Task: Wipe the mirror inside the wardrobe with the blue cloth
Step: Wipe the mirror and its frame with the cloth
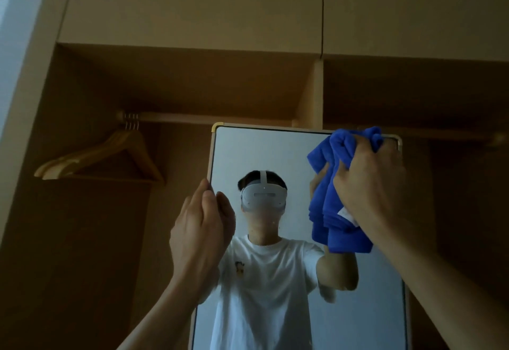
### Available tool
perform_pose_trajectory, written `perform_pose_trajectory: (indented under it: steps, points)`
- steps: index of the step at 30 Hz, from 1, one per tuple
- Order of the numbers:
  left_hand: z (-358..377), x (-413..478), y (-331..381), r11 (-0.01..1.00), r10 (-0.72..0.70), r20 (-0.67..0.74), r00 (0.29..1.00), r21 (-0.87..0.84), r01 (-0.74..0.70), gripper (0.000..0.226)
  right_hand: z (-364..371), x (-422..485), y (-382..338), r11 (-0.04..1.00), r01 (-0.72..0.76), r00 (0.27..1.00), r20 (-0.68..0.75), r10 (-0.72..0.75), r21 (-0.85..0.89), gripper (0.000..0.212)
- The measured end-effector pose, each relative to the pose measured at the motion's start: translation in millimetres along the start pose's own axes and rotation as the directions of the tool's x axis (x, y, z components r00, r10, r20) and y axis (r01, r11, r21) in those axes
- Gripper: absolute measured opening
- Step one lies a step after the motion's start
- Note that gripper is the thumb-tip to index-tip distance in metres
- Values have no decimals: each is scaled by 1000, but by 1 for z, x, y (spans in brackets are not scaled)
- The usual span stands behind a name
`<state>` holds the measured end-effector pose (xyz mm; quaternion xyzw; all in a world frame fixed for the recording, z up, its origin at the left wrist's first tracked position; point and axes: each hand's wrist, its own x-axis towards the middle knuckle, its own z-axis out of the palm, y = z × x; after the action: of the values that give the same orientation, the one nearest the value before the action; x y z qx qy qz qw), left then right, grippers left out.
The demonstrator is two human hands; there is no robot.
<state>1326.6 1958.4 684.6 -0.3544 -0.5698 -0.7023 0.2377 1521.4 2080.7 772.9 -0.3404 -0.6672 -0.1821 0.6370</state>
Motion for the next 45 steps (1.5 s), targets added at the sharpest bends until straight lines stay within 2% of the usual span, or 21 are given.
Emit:
perform_pose_trajectory:
  steps: [7,11,14,16,17,22,25,27,29,34,39,42,45]
  points:
    - [-10,7,1,998,-15,55,998,-62,18,55,23,-8,-79,996,52,999,5,-53,70,41]
    - [-16,10,2,994,-50,122,991,-93,61,61,29,-14,-124,985,134,990,19,-137,110,43]
    - [-20,13,-1,977,-53,176,983,-194,87,59,35,-19,-153,956,251,965,38,-259,153,43]
    - [-24,13,-2,966,-62,217,974,-231,113,77,39,-24,-164,916,350,927,68,-368,195,40]
    - [-25,14,-1,957,-76,228,971,-258,136,78,40,-24,-166,895,388,906,87,-414,222,40]
    - [-29,13,-7,926,-93,292,952,-326,190,64,34,-19,-148,821,432,835,178,-520,374,39]
    - [-33,11,-18,910,-85,332,939,-358,209,56,23,-21,-134,771,493,737,277,-617,404,37]
    - [-37,9,-27,896,-101,361,927,-372,242,53,16,-15,-123,746,563,673,327,-664,356,37]
    - [-41,5,-35,893,-117,393,912,-359,270,55,12,-6,-114,705,658,635,309,-708,264,38]
    - [-47,-6,-47,884,-133,450,883,-349,310,60,20,-29,-109,541,837,499,298,-814,75,38]
    - [-47,-8,-49,880,-127,476,870,-352,320,61,35,-99,-93,511,841,474,210,-855,179,43]
    - [-46,-9,-49,885,-128,466,876,-346,313,59,34,-110,-89,492,847,439,258,-861,201,46]
    - [-43,-9,-53,889,-146,459,876,-327,320,57,28,-76,-99,593,791,548,256,-796,151,51]
